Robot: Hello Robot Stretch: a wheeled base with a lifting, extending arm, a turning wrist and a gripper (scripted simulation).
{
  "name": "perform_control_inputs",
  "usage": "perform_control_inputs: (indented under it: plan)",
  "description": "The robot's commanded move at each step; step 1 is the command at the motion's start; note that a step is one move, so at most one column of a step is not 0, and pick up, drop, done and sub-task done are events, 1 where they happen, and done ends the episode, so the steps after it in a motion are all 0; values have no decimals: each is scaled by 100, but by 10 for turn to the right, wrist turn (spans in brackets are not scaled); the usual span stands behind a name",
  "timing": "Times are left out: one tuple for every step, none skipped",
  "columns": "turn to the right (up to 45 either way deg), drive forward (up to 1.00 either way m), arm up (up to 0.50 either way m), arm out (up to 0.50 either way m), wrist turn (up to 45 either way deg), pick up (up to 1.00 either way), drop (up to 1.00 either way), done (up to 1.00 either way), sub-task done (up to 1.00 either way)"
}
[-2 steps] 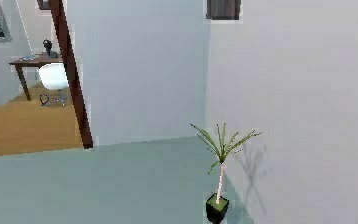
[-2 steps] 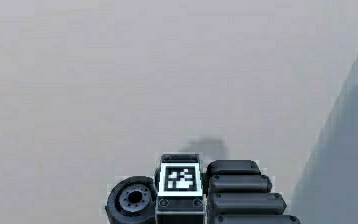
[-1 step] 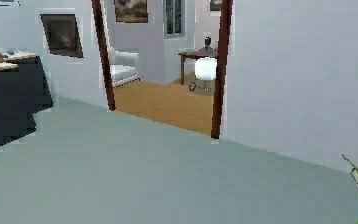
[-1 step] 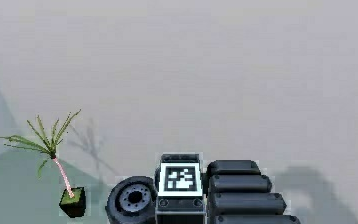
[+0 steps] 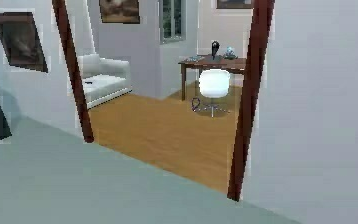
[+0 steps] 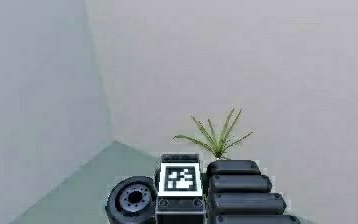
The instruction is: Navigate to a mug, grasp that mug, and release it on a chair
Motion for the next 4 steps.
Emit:
perform_control_inputs:
  plan:
    - [0,100,0,0,0,0,0,0,0]
    - [0,100,0,0,0,0,0,0,0]
    - [0,100,0,0,0,0,0,0,0]
    - [-30,0,0,0,0,0,0,0,0]
